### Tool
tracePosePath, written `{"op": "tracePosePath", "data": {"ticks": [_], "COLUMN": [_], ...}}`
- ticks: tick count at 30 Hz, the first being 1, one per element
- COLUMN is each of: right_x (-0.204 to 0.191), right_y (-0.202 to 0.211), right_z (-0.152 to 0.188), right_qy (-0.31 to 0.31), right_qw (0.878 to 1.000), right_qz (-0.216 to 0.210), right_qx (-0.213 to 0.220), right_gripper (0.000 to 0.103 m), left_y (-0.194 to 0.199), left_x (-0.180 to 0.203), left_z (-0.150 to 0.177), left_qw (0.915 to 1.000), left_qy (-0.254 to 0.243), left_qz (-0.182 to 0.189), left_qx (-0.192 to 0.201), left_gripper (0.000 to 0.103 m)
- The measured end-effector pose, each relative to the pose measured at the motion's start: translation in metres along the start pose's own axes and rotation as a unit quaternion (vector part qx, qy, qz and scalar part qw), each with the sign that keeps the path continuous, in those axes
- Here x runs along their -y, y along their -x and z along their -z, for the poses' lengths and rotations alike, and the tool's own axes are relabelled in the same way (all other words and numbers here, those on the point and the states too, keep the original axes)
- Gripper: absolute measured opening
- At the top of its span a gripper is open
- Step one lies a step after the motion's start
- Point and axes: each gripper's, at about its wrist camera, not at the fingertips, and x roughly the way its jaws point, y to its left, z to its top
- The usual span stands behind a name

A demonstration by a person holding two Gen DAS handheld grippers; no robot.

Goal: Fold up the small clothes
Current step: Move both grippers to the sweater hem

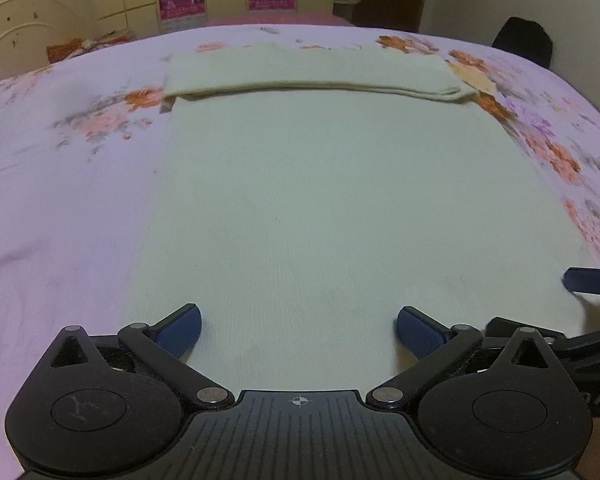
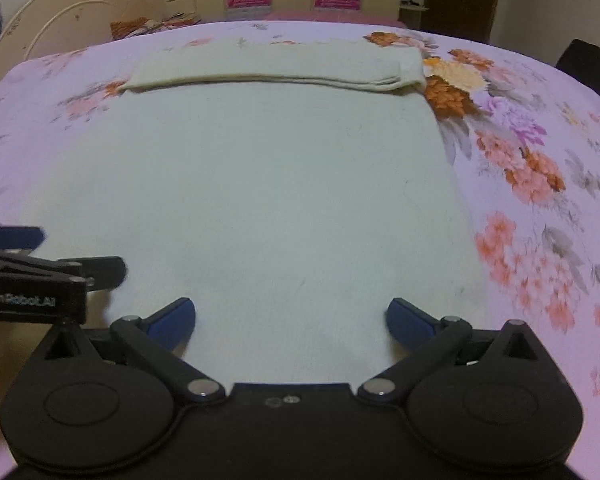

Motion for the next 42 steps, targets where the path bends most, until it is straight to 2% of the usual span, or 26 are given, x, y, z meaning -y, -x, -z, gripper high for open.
{"op": "tracePosePath", "data": {"ticks": [2, 5, 9, 11, 13, 16, 19, 24, 29, 38, 42], "right_x": [-0.004, -0.008, 0.000, 0.005, 0.009, 0.018, 0.029, 0.022, 0.008, 0.020, 0.042], "right_y": [0.012, 0.027, 0.027, 0.036, 0.045, 0.057, 0.065, 0.072, 0.059, 0.080, 0.075], "right_z": [0.007, 0.017, 0.030, 0.032, 0.034, 0.039, 0.047, 0.051, 0.061, 0.062, 0.070], "right_qy": [0.008, 0.014, 0.012, -0.001, -0.009, -0.022, -0.039, -0.047, -0.024, -0.057, -0.097], "right_qw": [1.000, 0.999, 1.000, 1.000, 1.000, 0.999, 0.998, 0.998, 0.998, 0.996, 0.992], "right_qz": [0.007, 0.017, 0.023, 0.023, 0.028, 0.043, 0.053, 0.037, 0.056, 0.063, 0.085], "right_qx": [0.012, 0.024, 0.004, 0.004, 0.009, 0.016, 0.013, 0.019, -0.007, 0.021, 0.006], "right_gripper": [0.094, 0.087, 0.079, 0.069, 0.063, 0.064, 0.064, 0.063, 0.063, 0.064, 0.064], "left_y": [0.006, 0.016, 0.026, 0.032, 0.040, 0.054, 0.058, 0.066, 0.062, 0.074, 0.077], "left_x": [0.003, 0.006, 0.004, 0.000, -0.006, -0.018, -0.028, -0.036, -0.037, -0.058, -0.071], "left_z": [0.003, 0.013, 0.026, 0.030, 0.036, 0.046, 0.057, 0.072, 0.083, 0.093, 0.099], "left_qw": [0.9999, 0.9997, 0.9994, 0.9995, 0.9995, 0.9995, 0.9996, 0.9995, 0.9998, 0.9973, 0.9944], "left_qy": [-0.005, -0.007, -0.004, 0.002, 0.002, -0.001, -0.006, 0.019, 0.000, 0.044, 0.072], "left_qz": [-0.009, -0.022, -0.032, -0.030, -0.029, -0.032, -0.026, 0.027, 0.020, 0.055, 0.077], "left_qx": [-0.004, -0.009, -0.010, -0.010, -0.012, -0.002, -0.010, -0.002, -0.005, -0.021, -0.009], "left_gripper": [0.103, 0.103, 0.103, 0.103, 0.103, 0.103, 0.103, 0.103, 0.103, 0.103, 0.095]}}
